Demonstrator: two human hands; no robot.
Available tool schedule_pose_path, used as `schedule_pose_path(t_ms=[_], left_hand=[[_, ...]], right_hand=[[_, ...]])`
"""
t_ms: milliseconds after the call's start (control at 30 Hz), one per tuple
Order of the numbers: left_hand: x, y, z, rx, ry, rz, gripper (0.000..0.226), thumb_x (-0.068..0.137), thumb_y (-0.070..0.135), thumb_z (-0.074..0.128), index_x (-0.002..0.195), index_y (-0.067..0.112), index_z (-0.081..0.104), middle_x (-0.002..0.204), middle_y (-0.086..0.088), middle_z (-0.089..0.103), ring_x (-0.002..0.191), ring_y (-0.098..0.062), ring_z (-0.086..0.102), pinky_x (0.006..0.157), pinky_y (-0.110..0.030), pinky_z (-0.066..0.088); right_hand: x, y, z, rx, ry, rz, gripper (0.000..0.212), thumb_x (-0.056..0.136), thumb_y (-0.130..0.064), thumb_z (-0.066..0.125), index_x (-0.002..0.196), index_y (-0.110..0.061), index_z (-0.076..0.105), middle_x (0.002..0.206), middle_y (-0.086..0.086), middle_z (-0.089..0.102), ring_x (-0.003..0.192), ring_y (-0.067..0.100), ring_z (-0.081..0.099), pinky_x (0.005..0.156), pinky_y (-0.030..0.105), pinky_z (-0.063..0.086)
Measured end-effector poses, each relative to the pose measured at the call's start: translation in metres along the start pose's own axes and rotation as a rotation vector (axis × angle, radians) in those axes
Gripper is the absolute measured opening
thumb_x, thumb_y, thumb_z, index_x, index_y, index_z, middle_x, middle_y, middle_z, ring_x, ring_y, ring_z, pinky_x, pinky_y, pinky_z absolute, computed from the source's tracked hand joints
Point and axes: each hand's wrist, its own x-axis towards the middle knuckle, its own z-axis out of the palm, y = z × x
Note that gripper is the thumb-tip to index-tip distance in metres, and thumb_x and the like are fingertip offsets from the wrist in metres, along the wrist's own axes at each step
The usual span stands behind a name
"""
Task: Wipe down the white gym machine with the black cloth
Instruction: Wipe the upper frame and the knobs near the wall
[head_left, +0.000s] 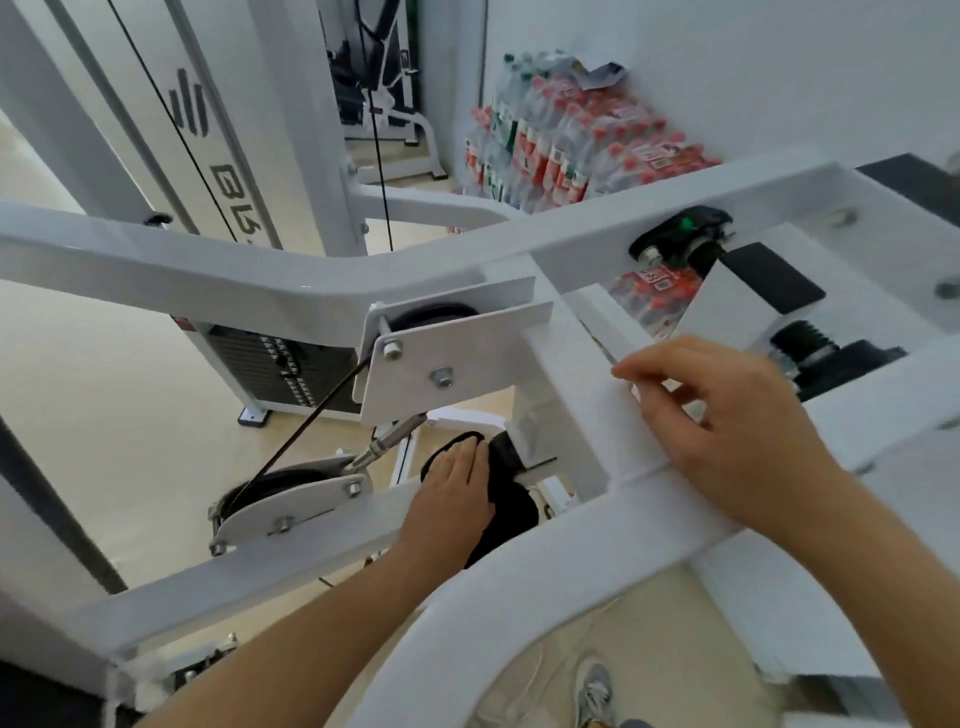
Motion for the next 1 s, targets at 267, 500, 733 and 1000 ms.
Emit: schedule_pose_path(t_ms=[267,500,733,1000], left_hand=[[-0.002,0.02,-0.076,-0.527,0.051,-0.3,0.018,0.092,0.015,0.056,0.102,0.008,0.07,0.091,-0.004,0.07,0.081,-0.018,0.06,0.062,-0.017,0.036],[-0.011,0.073,-0.196,-1.174,0.062,-0.344,0.034,0.086,0.036,0.06,0.064,0.01,0.061,0.058,-0.001,0.054,0.055,-0.016,0.052,0.057,-0.031,0.04],[0.011,0.097,-0.274,-1.287,-0.073,-0.112,0.03,0.077,0.035,0.078,0.099,0.02,0.064,0.089,-0.008,0.074,0.078,-0.027,0.071,0.065,-0.035,0.057],[0.065,0.15,-0.277,-0.515,0.073,0.138,0.022,0.087,0.031,0.068,0.1,0.034,0.051,0.084,0.005,0.059,0.062,-0.016,0.06,0.052,-0.033,0.053]], right_hand=[[-0.007,-0.002,0.011,0.119,0.131,0.13,0.02,0.09,-0.008,0.06,0.096,-0.02,0.074,0.095,-0.011,0.069,0.086,0.004,0.059,0.076,0.012,0.047],[-0.002,-0.031,-0.006,0.22,-0.449,0.184,0.078,0.083,-0.055,0.069,0.147,-0.05,0.025,0.134,-0.017,0.055,0.125,0.002,0.049,0.108,0.031,0.038],[0.011,-0.018,-0.058,1.069,-0.047,0.415,0.038,0.076,-0.002,0.069,0.112,-0.014,0.066,0.097,0.011,0.074,0.086,0.026,0.072,0.067,0.03,0.058],[0.051,0.067,-0.117,0.233,0.203,0.241,0.03,0.074,0.002,0.067,0.078,-0.028,0.067,0.078,-0.011,0.066,0.073,0.005,0.062,0.071,0.019,0.048]])
